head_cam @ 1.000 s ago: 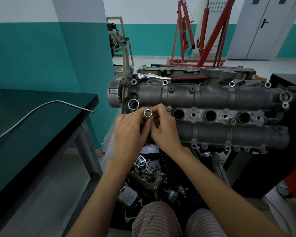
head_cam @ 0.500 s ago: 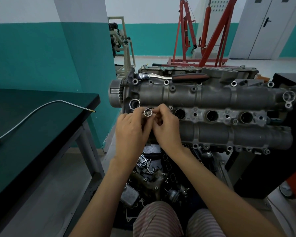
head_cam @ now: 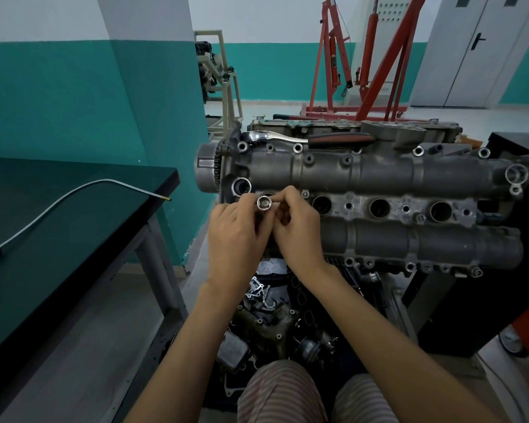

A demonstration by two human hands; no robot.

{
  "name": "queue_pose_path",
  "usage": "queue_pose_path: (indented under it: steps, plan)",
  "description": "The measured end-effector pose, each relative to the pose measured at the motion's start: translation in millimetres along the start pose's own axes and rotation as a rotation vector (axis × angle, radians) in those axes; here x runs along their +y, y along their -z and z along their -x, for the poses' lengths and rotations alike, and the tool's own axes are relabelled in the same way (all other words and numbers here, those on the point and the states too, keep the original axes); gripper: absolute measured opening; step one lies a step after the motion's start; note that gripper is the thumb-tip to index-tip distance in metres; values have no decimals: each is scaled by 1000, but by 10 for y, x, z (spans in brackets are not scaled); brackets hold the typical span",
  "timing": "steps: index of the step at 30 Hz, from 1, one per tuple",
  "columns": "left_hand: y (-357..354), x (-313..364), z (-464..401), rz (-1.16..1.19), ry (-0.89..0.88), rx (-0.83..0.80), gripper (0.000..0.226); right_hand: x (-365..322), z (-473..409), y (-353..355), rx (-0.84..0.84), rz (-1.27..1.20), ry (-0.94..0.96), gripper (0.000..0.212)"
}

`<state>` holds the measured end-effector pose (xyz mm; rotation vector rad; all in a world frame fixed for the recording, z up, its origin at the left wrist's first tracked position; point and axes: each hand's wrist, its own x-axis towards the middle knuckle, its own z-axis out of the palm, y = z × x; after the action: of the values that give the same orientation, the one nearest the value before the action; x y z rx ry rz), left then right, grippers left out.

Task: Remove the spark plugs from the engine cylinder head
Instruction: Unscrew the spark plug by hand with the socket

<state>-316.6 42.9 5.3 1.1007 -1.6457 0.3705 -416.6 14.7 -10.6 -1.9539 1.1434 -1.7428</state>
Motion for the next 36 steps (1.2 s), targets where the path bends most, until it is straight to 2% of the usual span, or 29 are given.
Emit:
queue_pose_path:
  steps: [3,6,9,11,14,18,20,23,26,28,31,36]
  plan:
    - [6,-15,11,11,-18,-11,16,1,-2,4,-16,8,37,5]
    - [5,-47,12,3,-34,-45,11,9,-4,1,-23,56,81,18]
    - [-11,-34,8,8,-22,-12,4,32,2,-11,-14,73,74,27]
    - [-21,-23,11,-3,-15,32,13,35,5,-14,-11,65,24,30]
    - [-28,-28,20,-20,-16,34,23,13,11,-4,-10,8,-20,15]
    - [-24,-33,21,19,-36,0,13,9,17,9,-43,7,17,8]
    - [-17,-49,18,5,-48,-26,17,26,20,7,-54,13,26,4]
    - [-14,-47,15,-12,-48,-23,3,33,11,2,-45,44,80,13]
    - [-9,-5,-4,-24,-11,21,14,52,9,-3,-38,58,110,20]
    - [-11,1,0,-35,-7,22,20,58,16,-13,-28,44,64,22]
    - [-5,-17,2,-34,-9,1,24,45,20,-12,-14,-1,2,13]
    - [30,-22,8,13,-29,-52,16,42,25,7,-39,16,57,3]
